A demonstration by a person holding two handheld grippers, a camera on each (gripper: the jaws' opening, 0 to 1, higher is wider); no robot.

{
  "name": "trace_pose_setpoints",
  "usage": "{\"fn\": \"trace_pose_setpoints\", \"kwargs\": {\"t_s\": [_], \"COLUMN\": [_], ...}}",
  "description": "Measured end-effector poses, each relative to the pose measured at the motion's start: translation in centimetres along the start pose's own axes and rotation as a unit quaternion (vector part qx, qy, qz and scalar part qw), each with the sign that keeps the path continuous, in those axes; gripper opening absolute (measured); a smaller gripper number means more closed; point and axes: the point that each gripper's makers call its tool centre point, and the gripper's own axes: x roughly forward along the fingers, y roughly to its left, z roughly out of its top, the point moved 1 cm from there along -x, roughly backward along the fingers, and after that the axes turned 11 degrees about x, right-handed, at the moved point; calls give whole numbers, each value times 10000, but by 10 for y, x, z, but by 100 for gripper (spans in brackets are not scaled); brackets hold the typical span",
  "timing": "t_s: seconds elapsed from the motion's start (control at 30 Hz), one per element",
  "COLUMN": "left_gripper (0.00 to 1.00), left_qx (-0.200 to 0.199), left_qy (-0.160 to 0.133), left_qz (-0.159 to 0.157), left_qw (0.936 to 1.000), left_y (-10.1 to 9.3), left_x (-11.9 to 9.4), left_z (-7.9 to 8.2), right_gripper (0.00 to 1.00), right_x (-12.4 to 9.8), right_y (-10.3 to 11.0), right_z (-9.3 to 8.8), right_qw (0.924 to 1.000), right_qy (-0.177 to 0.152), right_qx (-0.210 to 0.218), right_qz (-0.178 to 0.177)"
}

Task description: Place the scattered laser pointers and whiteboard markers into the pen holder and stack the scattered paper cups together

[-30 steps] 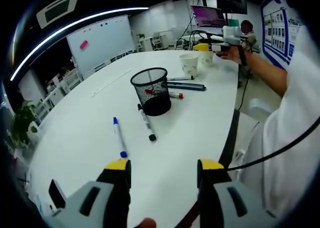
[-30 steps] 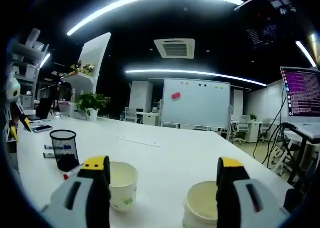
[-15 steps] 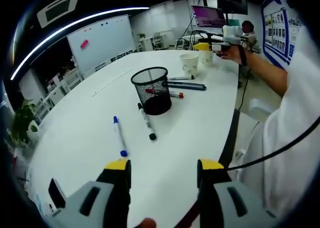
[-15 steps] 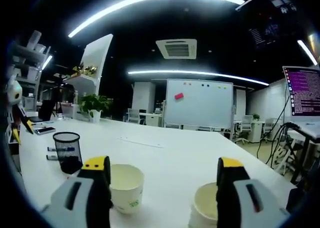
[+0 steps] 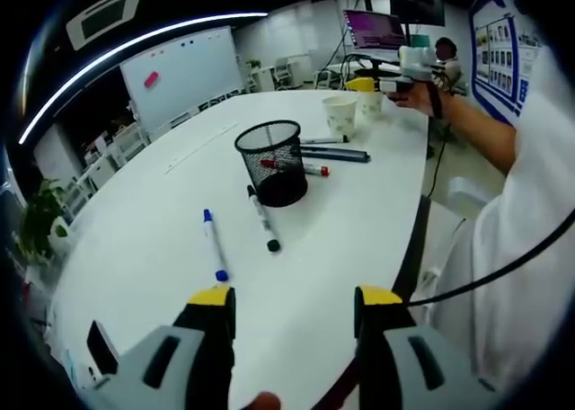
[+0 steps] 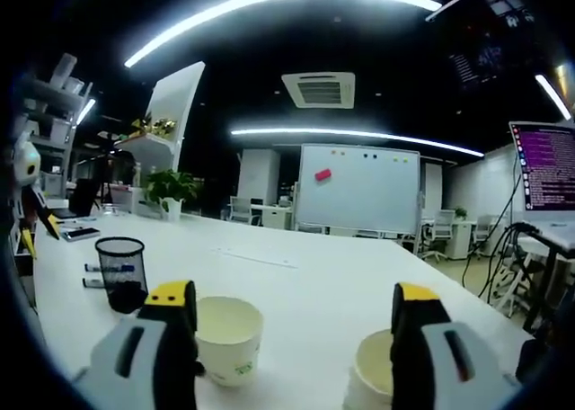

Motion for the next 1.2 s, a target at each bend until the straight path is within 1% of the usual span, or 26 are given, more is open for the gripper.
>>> {"fn": "trace_pose_setpoints", "kwargs": {"t_s": [0.23,0.27,0.33,0.43,0.67,0.87,1.07,1.2], "left_gripper": [54,54,54,54,54,54,54,54], "left_qx": [-10,-9,-7,-15,-14,-14,-17,-7], "left_qy": [-32,-28,-20,-15,-14,-4,10,8], "left_qz": [-11,-12,-14,-10,-5,-15,-17,-24], "left_qw": [10000,10000,10000,10000,10000,10000,10000,10000], "left_y": [-2,-2,-1,-1,-2,-1,0,-1], "left_x": [-1,-1,-1,-1,-1,-1,-1,-1], "left_z": [2,2,1,0,0,-1,-2,-1], "right_gripper": [89,89,89,87,87,86,86,86], "right_x": [1,2,2,2,3,4,5,7], "right_y": [5,8,5,4,12,15,25,28], "right_z": [-1,-1,0,1,0,0,4,2], "right_qw": [10000,10000,9999,10000,9999,9998,9996,9995], "right_qy": [10,11,-12,-27,13,24,12,61], "right_qx": [-8,-37,-108,-44,-122,-150,-157,-166], "right_qz": [40,58,-72,-56,72,105,229,265]}}
